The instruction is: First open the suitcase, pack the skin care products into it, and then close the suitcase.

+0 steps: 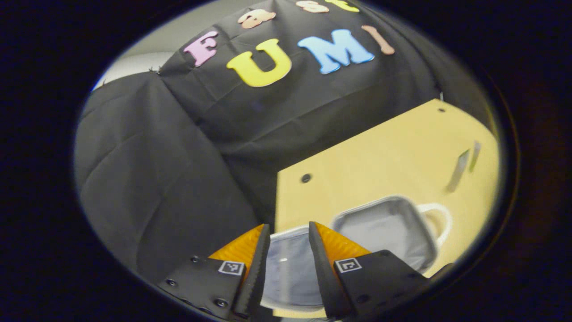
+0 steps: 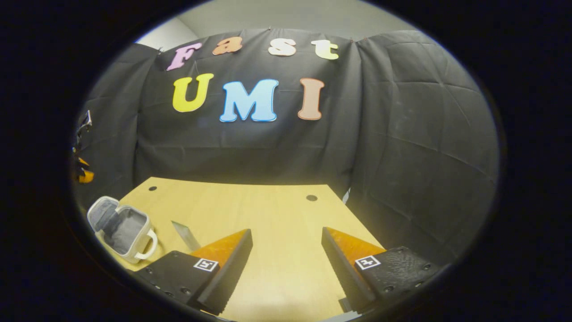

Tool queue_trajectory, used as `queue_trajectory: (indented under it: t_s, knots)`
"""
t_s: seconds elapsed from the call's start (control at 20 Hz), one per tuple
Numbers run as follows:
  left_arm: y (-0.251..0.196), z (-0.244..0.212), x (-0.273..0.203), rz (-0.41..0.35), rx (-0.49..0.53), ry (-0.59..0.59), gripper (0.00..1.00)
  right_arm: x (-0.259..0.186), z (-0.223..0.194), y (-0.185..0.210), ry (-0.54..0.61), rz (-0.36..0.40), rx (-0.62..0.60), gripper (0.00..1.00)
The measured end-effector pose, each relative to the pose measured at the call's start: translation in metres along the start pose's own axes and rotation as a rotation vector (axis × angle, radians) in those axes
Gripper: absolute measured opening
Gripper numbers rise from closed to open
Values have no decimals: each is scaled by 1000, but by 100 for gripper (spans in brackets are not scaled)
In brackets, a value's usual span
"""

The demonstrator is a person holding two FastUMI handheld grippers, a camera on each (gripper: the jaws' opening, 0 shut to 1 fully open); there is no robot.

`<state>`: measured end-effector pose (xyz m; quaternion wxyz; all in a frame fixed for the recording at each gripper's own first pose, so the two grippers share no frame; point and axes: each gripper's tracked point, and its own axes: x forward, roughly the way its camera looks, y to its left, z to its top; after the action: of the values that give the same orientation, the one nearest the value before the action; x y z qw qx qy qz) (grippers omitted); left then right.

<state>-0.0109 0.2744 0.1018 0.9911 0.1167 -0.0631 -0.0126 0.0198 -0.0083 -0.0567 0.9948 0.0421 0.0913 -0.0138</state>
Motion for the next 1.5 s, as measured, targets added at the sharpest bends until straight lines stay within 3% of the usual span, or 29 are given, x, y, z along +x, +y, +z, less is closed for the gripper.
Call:
queue_trajectory:
  t_s: [0.05,0.15,0.2,0.35,0.5,0.75,0.9,0.95,1.0,1.1,1.35,1.4,1.5]
  knots:
    - [-49,8,5,-110,-36,-37,55,1,0,1,3,2,-8,95]
    - [-139,23,9,-317,-51,-89,93,-1,1,-3,3,2,-20,95]
    - [-177,25,13,-396,-29,-92,99,-1,2,-6,3,-2,-25,95]
    - [-260,14,39,-519,47,-69,99,-1,-1,-19,10,-23,-38,94]
    - [-315,16,67,-592,30,-45,99,0,-5,-33,25,-45,-27,95]
    - [-376,19,95,-676,-92,3,99,4,-6,-61,41,-102,-20,94]
    - [-394,31,111,-674,-111,1,96,9,-11,-71,66,-119,-10,94]
    - [-405,31,111,-709,-110,5,99,12,-12,-73,75,-121,-6,94]
    - [-405,31,111,-703,-106,12,96,13,-12,-73,81,-120,-3,94]
    - [-412,37,116,-716,-130,19,64,18,-12,-74,87,-115,-4,95]
    - [-409,41,113,-698,-169,12,62,28,-14,-56,98,-59,-44,95]
    - [-401,46,116,-659,-186,-9,56,30,-13,-52,101,-44,-55,95]
    - [-390,47,121,-628,-235,-11,28,32,-15,-45,106,-17,-66,95]
